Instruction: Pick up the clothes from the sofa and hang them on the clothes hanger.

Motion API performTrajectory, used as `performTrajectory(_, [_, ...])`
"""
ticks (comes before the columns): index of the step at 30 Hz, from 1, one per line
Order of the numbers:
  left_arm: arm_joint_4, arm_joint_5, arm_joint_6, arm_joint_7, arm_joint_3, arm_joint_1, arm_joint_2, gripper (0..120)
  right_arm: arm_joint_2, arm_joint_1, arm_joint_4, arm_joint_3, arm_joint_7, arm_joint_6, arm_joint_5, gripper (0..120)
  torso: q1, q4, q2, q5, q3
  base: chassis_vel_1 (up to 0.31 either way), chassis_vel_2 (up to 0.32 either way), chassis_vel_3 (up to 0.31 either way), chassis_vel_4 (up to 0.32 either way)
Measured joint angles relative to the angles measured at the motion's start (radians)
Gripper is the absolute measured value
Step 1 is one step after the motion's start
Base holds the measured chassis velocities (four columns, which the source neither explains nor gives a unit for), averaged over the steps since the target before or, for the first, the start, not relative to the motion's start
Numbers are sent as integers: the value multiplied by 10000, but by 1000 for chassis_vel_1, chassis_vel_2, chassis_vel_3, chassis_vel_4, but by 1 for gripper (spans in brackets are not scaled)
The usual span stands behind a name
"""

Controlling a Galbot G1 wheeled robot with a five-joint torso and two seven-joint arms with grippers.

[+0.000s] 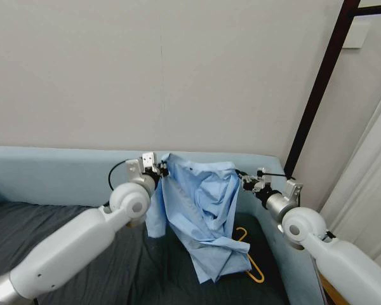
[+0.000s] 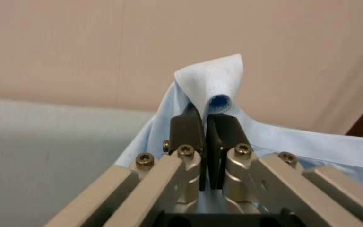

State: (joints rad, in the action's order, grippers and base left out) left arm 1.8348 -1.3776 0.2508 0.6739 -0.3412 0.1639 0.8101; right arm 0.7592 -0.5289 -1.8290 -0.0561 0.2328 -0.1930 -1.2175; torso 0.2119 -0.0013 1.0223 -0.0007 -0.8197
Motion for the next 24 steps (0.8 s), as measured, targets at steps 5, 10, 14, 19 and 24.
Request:
performTrajectory(5, [334, -319, -18, -515, -338, -1128, -415, 0, -442, 1234, -420, -295, 519, -145, -831, 0, 0, -2, 1, 1, 0, 0, 0, 0, 0])
performTrajectory(10, [188, -528, -54, -1148, -586, -1997, -824, 0, -700, 2724, -688, -659, 1094, -271, -1642, 0, 0, -2, 0, -1, 0, 0, 0, 0, 0])
performTrajectory(14, [170, -766, -161, -1980, -720, -2566, -1437, 0, -750, 3934, -740, -1012, 1616, -392, -2358, 0, 0, 0, 1, -3, 1, 0, 0, 0, 0])
performTrajectory(19, [254, -792, -311, -2425, -760, -2797, -2124, 0, -736, 5003, -755, -1507, 1928, -460, -2949, 0, 1, 2, 0, -5, 0, 0, 0, 0, 0])
performTrajectory(24, [1079, -744, -492, -2748, -162, -2224, -3163, 0, -726, 5777, -1216, -1796, 2314, -544, -3499, 0, 1, -5, 0, -3, 0, 0, 0, 0, 0])
